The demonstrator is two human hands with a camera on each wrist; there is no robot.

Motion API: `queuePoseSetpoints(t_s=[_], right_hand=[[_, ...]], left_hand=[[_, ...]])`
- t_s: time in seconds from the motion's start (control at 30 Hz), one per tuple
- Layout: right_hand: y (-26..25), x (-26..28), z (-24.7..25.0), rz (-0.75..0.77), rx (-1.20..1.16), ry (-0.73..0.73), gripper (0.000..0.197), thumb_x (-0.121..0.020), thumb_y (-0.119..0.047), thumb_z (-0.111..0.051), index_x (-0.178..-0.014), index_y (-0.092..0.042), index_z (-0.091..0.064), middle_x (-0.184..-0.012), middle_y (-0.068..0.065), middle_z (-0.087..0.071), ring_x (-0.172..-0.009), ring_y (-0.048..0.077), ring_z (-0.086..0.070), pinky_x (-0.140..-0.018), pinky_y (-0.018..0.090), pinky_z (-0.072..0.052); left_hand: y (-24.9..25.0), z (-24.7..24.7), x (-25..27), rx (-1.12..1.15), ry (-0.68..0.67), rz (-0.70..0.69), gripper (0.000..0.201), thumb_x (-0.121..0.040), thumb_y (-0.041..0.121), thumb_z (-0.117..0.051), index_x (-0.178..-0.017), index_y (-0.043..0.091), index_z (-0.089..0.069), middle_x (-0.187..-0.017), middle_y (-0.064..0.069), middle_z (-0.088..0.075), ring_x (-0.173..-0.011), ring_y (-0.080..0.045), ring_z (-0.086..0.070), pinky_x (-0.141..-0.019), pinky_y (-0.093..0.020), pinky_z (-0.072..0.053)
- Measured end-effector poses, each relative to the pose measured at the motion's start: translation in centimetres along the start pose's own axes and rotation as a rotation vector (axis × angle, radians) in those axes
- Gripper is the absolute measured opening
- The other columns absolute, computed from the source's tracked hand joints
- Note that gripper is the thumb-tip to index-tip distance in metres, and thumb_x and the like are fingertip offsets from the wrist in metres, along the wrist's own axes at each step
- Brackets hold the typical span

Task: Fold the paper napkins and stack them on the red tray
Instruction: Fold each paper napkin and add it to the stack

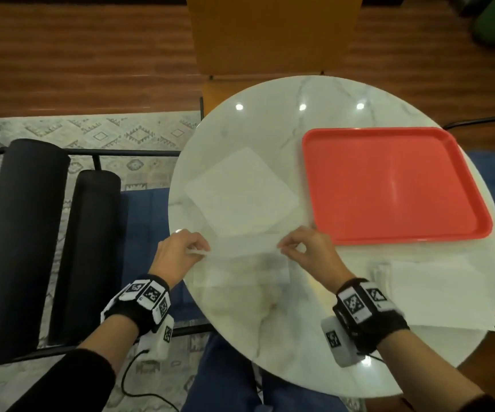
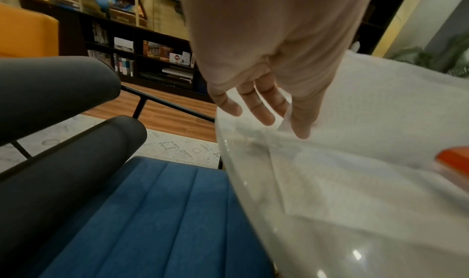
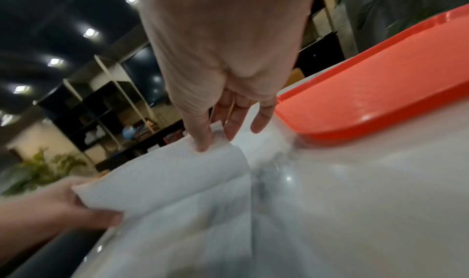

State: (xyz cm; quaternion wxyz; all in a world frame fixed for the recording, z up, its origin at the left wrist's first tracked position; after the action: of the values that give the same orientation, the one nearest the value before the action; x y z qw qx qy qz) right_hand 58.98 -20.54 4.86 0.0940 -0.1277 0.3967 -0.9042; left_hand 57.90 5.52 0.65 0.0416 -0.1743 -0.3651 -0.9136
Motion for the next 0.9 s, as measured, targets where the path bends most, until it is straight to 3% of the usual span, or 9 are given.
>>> queuePoseSetpoints(t_s=[0.07,0.2,0.33,0.43,0.5,0.6,0.73,0.83,0.9], right_hand=[[0.8,1.3,-1.6,0.026,0.016,-0.032,0.012,-0.077,-0.006,-0.073,-0.084,-0.016,-0.074,-0.083,0.001,-0.068,-0.074,0.005,-0.057,-0.074,0.007,-0.039],[2.1,2.7,-4.5,-0.055,0.172,-0.2,0.021,-0.082,-0.013,-0.067,-0.099,-0.024,-0.072,-0.094,-0.009,-0.062,-0.092,0.009,-0.053,-0.089,0.037,-0.042],[1.2,2.4,-4.0,-0.067,0.21,-0.118,0.044,-0.077,0.002,-0.055,-0.111,-0.024,-0.066,-0.114,-0.003,-0.061,-0.109,0.017,-0.054,-0.095,0.04,-0.039],[-1.4,1.2,-5.5,0.005,0.292,-0.042,0.048,-0.083,0.001,-0.052,-0.129,-0.013,-0.055,-0.132,0.009,-0.055,-0.123,0.027,-0.05,-0.101,0.048,-0.039],[-3.3,0.8,-8.6,0.047,0.369,-0.158,0.052,-0.095,-0.009,-0.043,-0.146,-0.008,-0.031,-0.154,0.012,-0.028,-0.143,0.026,-0.025,-0.115,0.051,-0.023],[-4.0,1.0,-12.9,0.063,0.405,-0.37,0.054,-0.104,-0.026,-0.021,-0.151,-0.015,0.003,-0.159,0.001,0.008,-0.146,0.016,0.009,-0.118,0.044,0.005],[-1.1,1.3,-13.9,0.003,0.464,-0.438,0.057,-0.102,-0.04,-0.013,-0.151,-0.019,0.007,-0.158,-0.005,0.015,-0.144,0.01,0.016,-0.117,0.045,0.01],[1.4,1.9,-12.0,-0.02,0.553,-0.4,0.065,-0.092,-0.05,0.003,-0.15,-0.022,0.007,-0.15,-0.011,0.023,-0.138,0.005,0.02,-0.117,0.048,0.008],[3.3,2.6,-10.1,-0.108,0.568,-0.366,0.062,-0.094,-0.049,0.0,-0.15,-0.023,0.01,-0.147,-0.013,0.025,-0.139,0.005,0.02,-0.116,0.049,0.008]], left_hand=[[-0.2,-0.7,0.6,-0.104,-0.023,-0.037,0.032,-0.078,-0.001,-0.062,-0.081,0.029,-0.07,-0.09,0.005,-0.064,-0.089,-0.017,-0.061,-0.088,-0.039,-0.049],[-0.7,-0.8,1.7,-0.211,0.026,-0.047,0.042,-0.08,-0.009,-0.049,-0.095,0.025,-0.069,-0.104,0.003,-0.062,-0.101,-0.021,-0.057,-0.093,-0.043,-0.045],[0.6,0.3,2.4,-0.133,0.211,-0.082,0.048,-0.076,-0.017,-0.045,-0.109,0.013,-0.065,-0.115,-0.006,-0.06,-0.105,-0.026,-0.056,-0.095,-0.043,-0.045],[2.9,-2.3,2.6,-0.201,0.173,-0.214,0.043,-0.085,-0.002,-0.049,-0.127,0.008,-0.055,-0.13,-0.01,-0.056,-0.118,-0.028,-0.054,-0.101,-0.04,-0.043],[3.3,-5.4,2.5,-0.366,0.058,-0.245,0.051,-0.092,0.014,-0.042,-0.142,0.005,-0.036,-0.149,-0.012,-0.036,-0.138,-0.026,-0.034,-0.11,-0.045,-0.029],[2.0,-8.6,2.5,-0.539,-0.09,-0.189,0.062,-0.093,0.029,-0.02,-0.149,0.008,-0.006,-0.157,-0.007,0.003,-0.146,-0.023,-0.001,-0.113,-0.051,-0.001],[0.1,-9.2,2.6,-0.623,-0.117,-0.142,0.068,-0.092,0.047,-0.015,-0.148,0.008,-0.015,-0.155,-0.006,-0.007,-0.144,-0.02,-0.017,-0.109,-0.054,-0.012],[-0.3,-9.1,2.6,-0.561,-0.133,-0.133,0.075,-0.087,0.06,0.0,-0.147,0.016,0.011,-0.154,0.003,0.016,-0.144,-0.01,0.011,-0.111,-0.05,0.007],[-0.1,-9.0,2.6,-0.567,-0.119,-0.136,0.076,-0.084,0.061,0.005,-0.144,0.017,0.019,-0.152,0.006,0.024,-0.14,-0.009,0.017,-0.11,-0.049,0.013]])
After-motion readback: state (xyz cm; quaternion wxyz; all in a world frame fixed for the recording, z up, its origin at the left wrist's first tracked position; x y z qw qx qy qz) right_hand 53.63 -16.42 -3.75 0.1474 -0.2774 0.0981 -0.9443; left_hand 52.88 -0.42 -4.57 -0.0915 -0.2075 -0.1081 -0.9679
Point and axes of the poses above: each hand's wrist, its own x-axis away from the middle knuckle, its own z-axis out of the back of the hand, y = z × x, the point moved 9 cm from there along -x, towards the middle knuckle
